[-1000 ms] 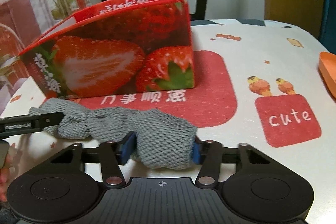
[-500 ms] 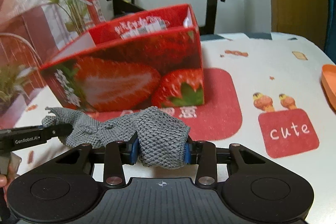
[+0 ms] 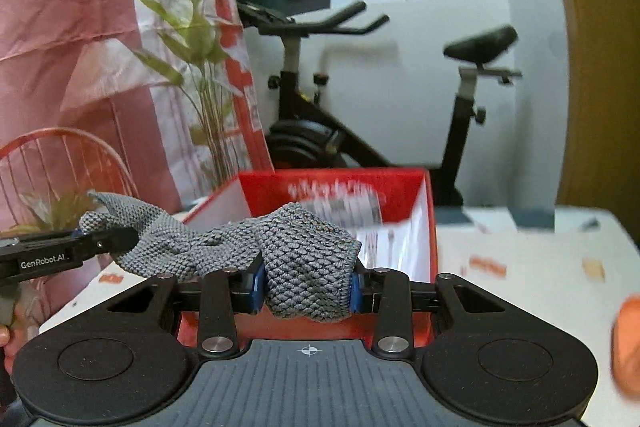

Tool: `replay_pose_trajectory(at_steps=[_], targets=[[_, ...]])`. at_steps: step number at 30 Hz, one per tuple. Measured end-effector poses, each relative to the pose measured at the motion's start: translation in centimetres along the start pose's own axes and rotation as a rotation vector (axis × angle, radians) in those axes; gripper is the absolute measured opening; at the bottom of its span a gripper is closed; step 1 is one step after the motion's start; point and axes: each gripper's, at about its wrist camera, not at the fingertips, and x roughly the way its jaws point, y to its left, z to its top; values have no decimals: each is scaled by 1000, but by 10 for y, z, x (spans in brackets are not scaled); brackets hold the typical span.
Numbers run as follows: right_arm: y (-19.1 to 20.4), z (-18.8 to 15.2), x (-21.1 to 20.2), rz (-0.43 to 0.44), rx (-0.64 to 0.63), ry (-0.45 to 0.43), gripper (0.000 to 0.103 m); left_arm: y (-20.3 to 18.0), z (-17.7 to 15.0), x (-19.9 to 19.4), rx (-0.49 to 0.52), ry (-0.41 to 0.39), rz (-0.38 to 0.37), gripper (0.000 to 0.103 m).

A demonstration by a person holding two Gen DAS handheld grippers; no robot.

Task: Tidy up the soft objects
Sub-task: 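Lift the grey cloth with both grippers and carry it over the box, then lower the grey cloth into the box and open both grippers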

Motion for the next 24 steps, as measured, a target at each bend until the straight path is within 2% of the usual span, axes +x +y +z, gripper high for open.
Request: replay_pose_trajectory(at_steps=[3, 7, 15, 24], targets=[[2, 23, 25, -18, -66, -1, 34, 0, 10, 24, 16, 33, 6, 20], [1, 38, 75, -49, -114, 74, 34, 4, 11, 58, 38, 121, 16, 20], [-3, 25, 145, -68, -170, 232, 34, 10, 1, 105, 72, 256, 10, 20], [-16, 11, 170, -83, -166, 310, 34, 15, -13, 133, 69, 351, -22, 20]])
